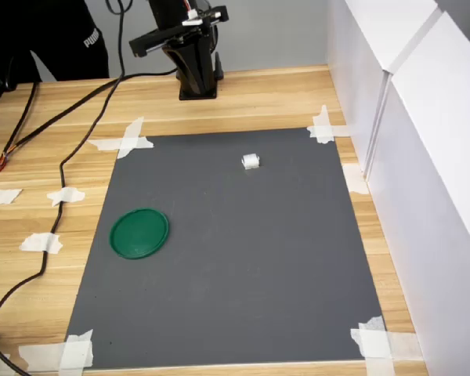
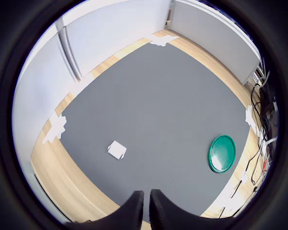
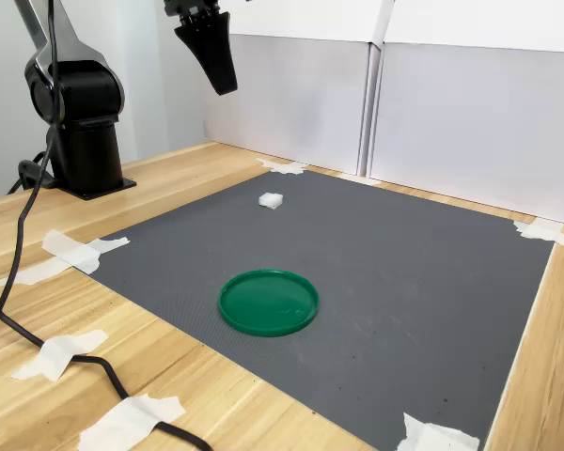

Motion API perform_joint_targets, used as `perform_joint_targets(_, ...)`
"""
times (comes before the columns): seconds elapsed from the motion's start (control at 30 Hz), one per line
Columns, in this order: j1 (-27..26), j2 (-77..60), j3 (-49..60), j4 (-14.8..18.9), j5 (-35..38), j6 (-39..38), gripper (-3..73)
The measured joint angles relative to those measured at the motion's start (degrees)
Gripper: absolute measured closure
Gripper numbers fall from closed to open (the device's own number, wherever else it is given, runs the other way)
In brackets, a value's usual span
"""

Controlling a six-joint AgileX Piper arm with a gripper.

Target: Grasp a white terminal and put it on the green lid.

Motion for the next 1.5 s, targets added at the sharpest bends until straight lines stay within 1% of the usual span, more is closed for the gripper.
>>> perform_joint_targets(0.1, 0.5, 2.1, -0.9, -0.2, 0.9, -1.0, 47.8)
perform_joint_targets(0.2, 4.0, 3.4, -1.0, -3.0, 1.3, -1.1, 30.5)
perform_joint_targets(0.27, 7.5, 4.1, -1.1, -5.3, 1.3, -1.1, 18.9)
perform_joint_targets(0.37, 12.3, 4.7, -1.2, -7.7, 1.3, -1.0, 5.5)
perform_joint_targets(0.43, 15.3, 5.1, -1.2, -8.4, 1.4, -0.9, 0.8)
perform_joint_targets(0.5, 17.9, 5.4, -1.2, -8.6, 1.5, -0.5, -1.1)
perform_joint_targets(0.63, 22.5, 6.3, -1.6, -8.6, 1.6, 1.4, -2.0)
perform_joint_targets(0.73, 24.4, 7.9, -3.6, -8.6, 1.8, 4.2, -2.0)
perform_joint_targets(0.87, 24.7, 8.9, -5.7, -8.6, 1.7, 6.2, -1.9)
perform_joint_targets(1.07, 24.7, 9.7, -6.5, -7.8, -0.3, 6.4, -0.8)
perform_joint_targets(1.23, 24.7, 13.8, -6.5, -8.2, -1.8, 6.4, -0.6)
perform_joint_targets(1.37, 24.7, 17.0, -6.5, -8.2, -4.2, 5.8, -0.7)
perform_joint_targets(1.5, 24.7, 18.0, -4.3, -8.3, -8.4, 4.4, -0.7)
